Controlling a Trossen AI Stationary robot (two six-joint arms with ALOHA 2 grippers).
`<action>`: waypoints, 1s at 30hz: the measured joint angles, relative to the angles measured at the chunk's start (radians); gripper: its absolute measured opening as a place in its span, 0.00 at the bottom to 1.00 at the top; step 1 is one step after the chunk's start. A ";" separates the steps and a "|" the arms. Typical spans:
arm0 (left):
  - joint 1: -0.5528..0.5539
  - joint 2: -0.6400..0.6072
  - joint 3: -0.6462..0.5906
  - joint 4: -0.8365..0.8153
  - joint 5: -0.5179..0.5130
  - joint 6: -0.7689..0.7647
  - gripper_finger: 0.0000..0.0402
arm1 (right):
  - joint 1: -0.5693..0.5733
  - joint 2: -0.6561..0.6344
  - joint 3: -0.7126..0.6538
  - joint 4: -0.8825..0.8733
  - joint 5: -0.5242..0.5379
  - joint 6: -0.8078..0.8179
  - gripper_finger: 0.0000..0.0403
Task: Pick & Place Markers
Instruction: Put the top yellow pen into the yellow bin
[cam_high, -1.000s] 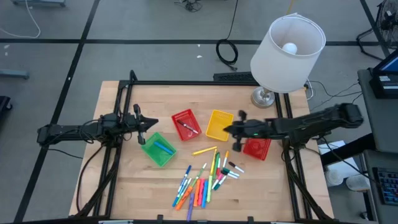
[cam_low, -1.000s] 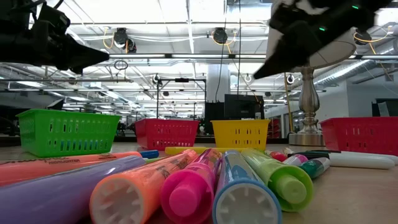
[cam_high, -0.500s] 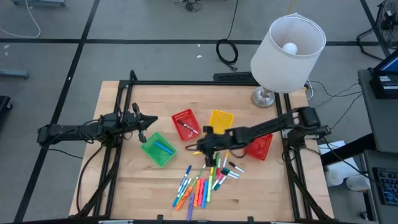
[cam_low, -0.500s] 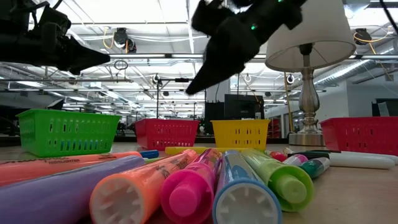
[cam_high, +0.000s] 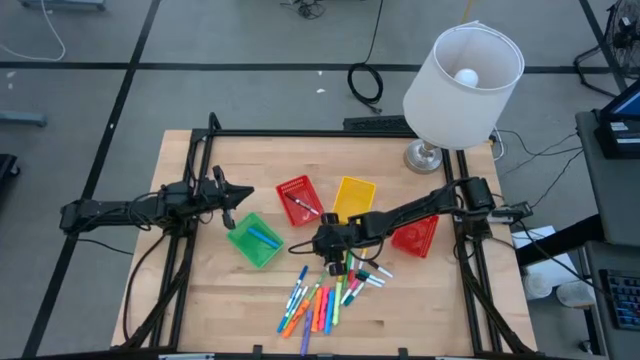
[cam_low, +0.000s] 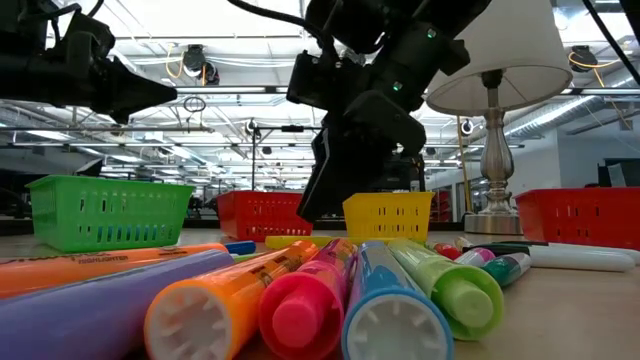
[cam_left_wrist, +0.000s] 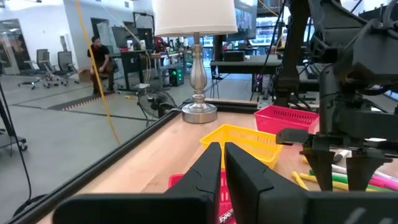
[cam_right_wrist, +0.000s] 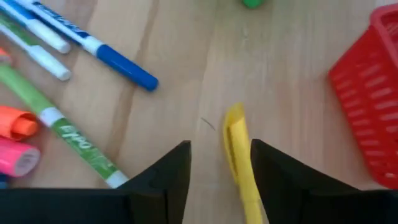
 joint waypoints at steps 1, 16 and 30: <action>0.000 0.000 0.000 0.000 0.000 -0.003 0.08 | 0.000 0.000 0.000 -0.001 0.017 -0.002 0.40; 0.000 0.000 0.000 -0.009 0.000 -0.018 0.08 | -0.018 0.029 0.000 -0.017 0.040 -0.058 0.32; 0.001 0.000 0.000 -0.009 0.000 -0.004 0.08 | -0.033 0.095 0.004 0.017 -0.009 -0.082 0.26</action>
